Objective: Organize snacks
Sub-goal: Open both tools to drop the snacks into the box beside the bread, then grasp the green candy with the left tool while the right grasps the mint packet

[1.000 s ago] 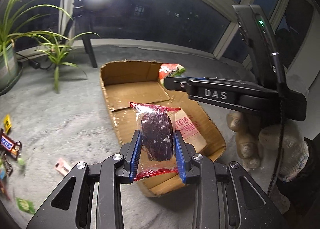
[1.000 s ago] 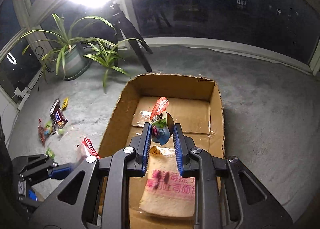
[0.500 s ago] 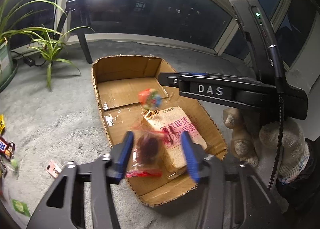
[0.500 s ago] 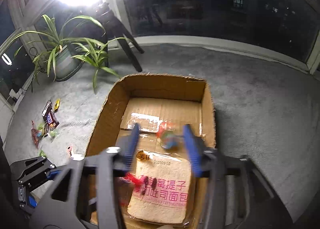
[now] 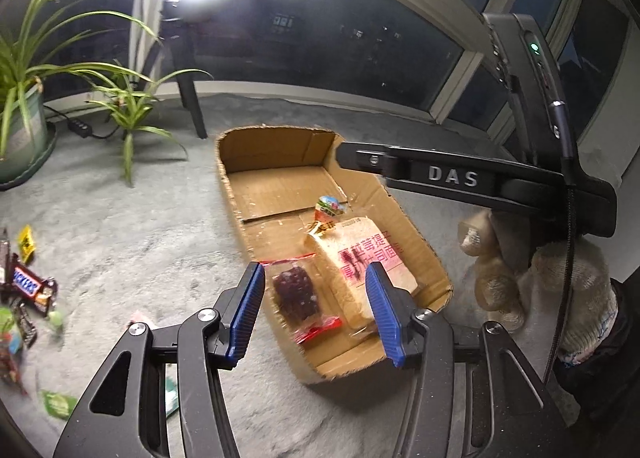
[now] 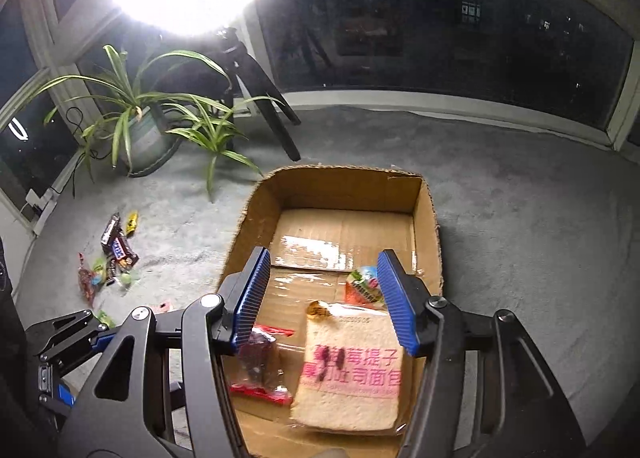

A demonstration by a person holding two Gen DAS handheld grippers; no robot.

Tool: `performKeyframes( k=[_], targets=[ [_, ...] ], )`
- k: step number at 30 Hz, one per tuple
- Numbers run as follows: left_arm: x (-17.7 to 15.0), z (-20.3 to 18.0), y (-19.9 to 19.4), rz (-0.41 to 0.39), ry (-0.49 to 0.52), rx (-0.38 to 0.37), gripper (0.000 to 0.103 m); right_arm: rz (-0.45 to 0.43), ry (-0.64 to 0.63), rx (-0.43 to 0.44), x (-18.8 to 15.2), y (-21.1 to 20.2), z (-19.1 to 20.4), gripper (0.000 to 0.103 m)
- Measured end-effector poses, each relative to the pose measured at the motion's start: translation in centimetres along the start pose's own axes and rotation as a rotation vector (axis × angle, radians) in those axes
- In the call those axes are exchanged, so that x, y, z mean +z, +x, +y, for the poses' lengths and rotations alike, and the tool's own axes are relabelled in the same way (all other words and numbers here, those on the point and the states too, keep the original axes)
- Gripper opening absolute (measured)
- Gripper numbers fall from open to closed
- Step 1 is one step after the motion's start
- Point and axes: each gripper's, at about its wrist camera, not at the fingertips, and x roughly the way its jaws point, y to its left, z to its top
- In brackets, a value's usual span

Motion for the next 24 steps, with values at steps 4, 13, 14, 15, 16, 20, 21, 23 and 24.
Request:
performKeyframes(
  k=[4, 13, 14, 15, 16, 20, 21, 23, 24],
  targets=[
    [-0.5, 1.0, -1.8, -0.013, -0.003, 0.005, 0.052, -0.020, 0.002, 0.019, -0.2, -1.3, 1.4, 0.058],
    [-1.8, 5.0, -6.1, -0.033, -0.027, 0.035, 0.052, -0.040, -0.010, 0.079, -1.7, -4.2, 6.1, 0.058],
    [-1.9, 5.5, -6.5, -0.035, -0.033, 0.037, 0.052, -0.040, -0.013, 0.086, -1.9, -4.4, 6.7, 0.058],
    [-2.1, 6.4, -7.2, -0.037, -0.041, 0.040, 0.052, -0.037, -0.015, 0.094, -2.2, -4.7, 7.4, 0.058],
    [-2.2, 7.0, -7.5, -0.038, -0.045, 0.041, 0.052, -0.035, -0.016, 0.101, -2.5, -4.8, 7.9, 0.058],
    [-2.8, 9.9, -9.4, -0.036, -0.068, 0.059, 0.052, -0.019, -0.027, 0.132, -3.7, -5.1, 10.3, 0.058],
    [-3.0, 10.6, -9.7, -0.032, -0.072, 0.063, 0.052, -0.011, -0.033, 0.141, -4.1, -5.1, 11.1, 0.058],
    [-3.5, 12.1, -10.4, -0.025, -0.078, 0.079, 0.052, 0.007, -0.039, 0.157, -4.9, -4.9, 12.3, 0.058],
    [-3.7, 12.7, -10.7, -0.020, -0.079, 0.081, 0.052, 0.023, -0.041, 0.168, -5.5, -4.6, 13.0, 0.058]
  ],
)
